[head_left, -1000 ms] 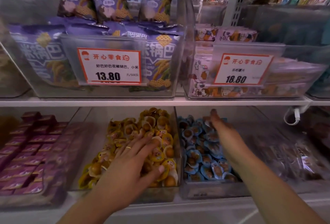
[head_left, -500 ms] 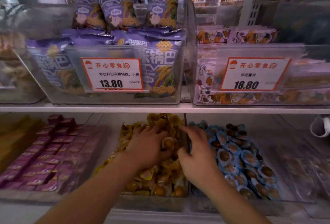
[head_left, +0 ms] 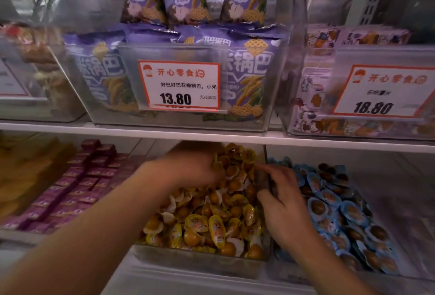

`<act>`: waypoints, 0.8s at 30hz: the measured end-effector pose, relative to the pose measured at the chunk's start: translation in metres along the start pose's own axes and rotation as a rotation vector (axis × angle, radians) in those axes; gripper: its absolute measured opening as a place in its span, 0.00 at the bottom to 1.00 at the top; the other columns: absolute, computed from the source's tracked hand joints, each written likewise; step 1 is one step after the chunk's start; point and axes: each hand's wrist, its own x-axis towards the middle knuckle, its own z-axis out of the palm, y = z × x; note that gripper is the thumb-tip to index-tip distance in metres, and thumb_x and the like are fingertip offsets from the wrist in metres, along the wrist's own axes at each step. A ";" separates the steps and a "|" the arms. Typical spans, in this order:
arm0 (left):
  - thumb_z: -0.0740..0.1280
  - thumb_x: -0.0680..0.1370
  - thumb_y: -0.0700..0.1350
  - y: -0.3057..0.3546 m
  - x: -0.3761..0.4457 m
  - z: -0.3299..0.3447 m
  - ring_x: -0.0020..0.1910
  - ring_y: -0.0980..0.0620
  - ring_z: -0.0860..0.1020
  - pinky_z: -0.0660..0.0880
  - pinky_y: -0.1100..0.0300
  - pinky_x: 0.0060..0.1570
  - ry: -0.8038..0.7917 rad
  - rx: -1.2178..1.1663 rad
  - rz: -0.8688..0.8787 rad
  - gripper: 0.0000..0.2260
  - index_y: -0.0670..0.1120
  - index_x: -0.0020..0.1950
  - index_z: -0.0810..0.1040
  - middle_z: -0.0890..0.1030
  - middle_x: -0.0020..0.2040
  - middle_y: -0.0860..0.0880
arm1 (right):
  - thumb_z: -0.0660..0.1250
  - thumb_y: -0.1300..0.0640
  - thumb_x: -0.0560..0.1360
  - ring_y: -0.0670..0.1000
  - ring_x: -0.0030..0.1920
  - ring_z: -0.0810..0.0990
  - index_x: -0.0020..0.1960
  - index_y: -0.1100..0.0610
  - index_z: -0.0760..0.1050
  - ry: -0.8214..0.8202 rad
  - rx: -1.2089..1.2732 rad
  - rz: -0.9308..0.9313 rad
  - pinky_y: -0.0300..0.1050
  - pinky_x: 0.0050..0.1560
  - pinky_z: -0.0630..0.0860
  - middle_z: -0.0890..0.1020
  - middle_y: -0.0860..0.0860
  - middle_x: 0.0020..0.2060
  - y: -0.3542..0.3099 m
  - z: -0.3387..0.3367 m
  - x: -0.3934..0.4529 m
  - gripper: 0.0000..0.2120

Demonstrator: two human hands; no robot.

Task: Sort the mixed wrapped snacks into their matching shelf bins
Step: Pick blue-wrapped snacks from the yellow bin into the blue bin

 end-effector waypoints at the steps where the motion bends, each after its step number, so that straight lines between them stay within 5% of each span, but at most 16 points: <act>1: 0.64 0.77 0.59 0.017 0.006 0.008 0.62 0.49 0.76 0.73 0.57 0.63 0.028 -0.096 0.088 0.17 0.57 0.65 0.75 0.78 0.65 0.51 | 0.59 0.49 0.71 0.38 0.58 0.69 0.65 0.47 0.75 0.002 0.000 -0.004 0.18 0.55 0.60 0.71 0.47 0.62 0.000 0.000 0.000 0.23; 4: 0.68 0.78 0.48 0.043 0.012 0.042 0.60 0.49 0.77 0.74 0.54 0.61 -0.147 -0.288 0.195 0.16 0.52 0.66 0.77 0.78 0.62 0.49 | 0.59 0.50 0.70 0.36 0.58 0.69 0.66 0.47 0.75 -0.009 0.017 0.006 0.18 0.55 0.61 0.70 0.47 0.62 -0.001 -0.002 0.000 0.24; 8: 0.64 0.81 0.53 -0.018 -0.026 0.057 0.67 0.50 0.72 0.69 0.55 0.66 -0.010 -0.086 0.126 0.20 0.54 0.72 0.72 0.72 0.69 0.51 | 0.58 0.50 0.71 0.30 0.55 0.68 0.66 0.46 0.74 -0.005 0.033 -0.010 0.17 0.56 0.59 0.69 0.46 0.62 -0.001 -0.001 -0.002 0.24; 11: 0.64 0.79 0.50 -0.056 -0.056 0.046 0.66 0.49 0.74 0.71 0.55 0.63 -0.044 0.082 0.105 0.13 0.56 0.64 0.76 0.67 0.74 0.54 | 0.58 0.50 0.71 0.37 0.57 0.67 0.65 0.45 0.74 0.003 0.007 -0.018 0.18 0.57 0.58 0.68 0.47 0.61 -0.003 0.001 -0.002 0.23; 16: 0.66 0.75 0.51 -0.051 -0.044 0.028 0.62 0.51 0.75 0.67 0.55 0.64 -0.040 0.402 0.032 0.07 0.56 0.52 0.79 0.75 0.61 0.55 | 0.61 0.52 0.74 0.41 0.60 0.68 0.65 0.47 0.75 0.008 -0.010 -0.012 0.26 0.60 0.60 0.68 0.48 0.62 -0.008 0.000 -0.001 0.19; 20: 0.63 0.76 0.50 -0.054 -0.047 0.026 0.62 0.49 0.74 0.65 0.53 0.64 -0.051 0.386 -0.001 0.08 0.55 0.51 0.80 0.74 0.59 0.52 | 0.60 0.51 0.72 0.39 0.57 0.67 0.65 0.49 0.76 0.007 -0.004 -0.014 0.19 0.57 0.58 0.69 0.49 0.62 -0.010 0.000 -0.001 0.22; 22: 0.61 0.77 0.56 -0.050 -0.054 0.037 0.69 0.47 0.69 0.61 0.49 0.70 -0.097 0.375 0.000 0.14 0.57 0.59 0.79 0.71 0.66 0.52 | 0.59 0.50 0.70 0.39 0.56 0.67 0.64 0.49 0.76 0.008 0.005 -0.009 0.16 0.56 0.57 0.69 0.48 0.61 -0.010 0.001 0.000 0.23; 24: 0.57 0.78 0.62 -0.046 -0.063 0.051 0.80 0.47 0.51 0.49 0.41 0.76 -0.192 0.269 0.012 0.19 0.62 0.67 0.74 0.58 0.79 0.53 | 0.60 0.51 0.72 0.40 0.58 0.67 0.64 0.48 0.76 0.011 -0.001 -0.016 0.16 0.56 0.57 0.69 0.48 0.61 -0.008 0.002 0.001 0.21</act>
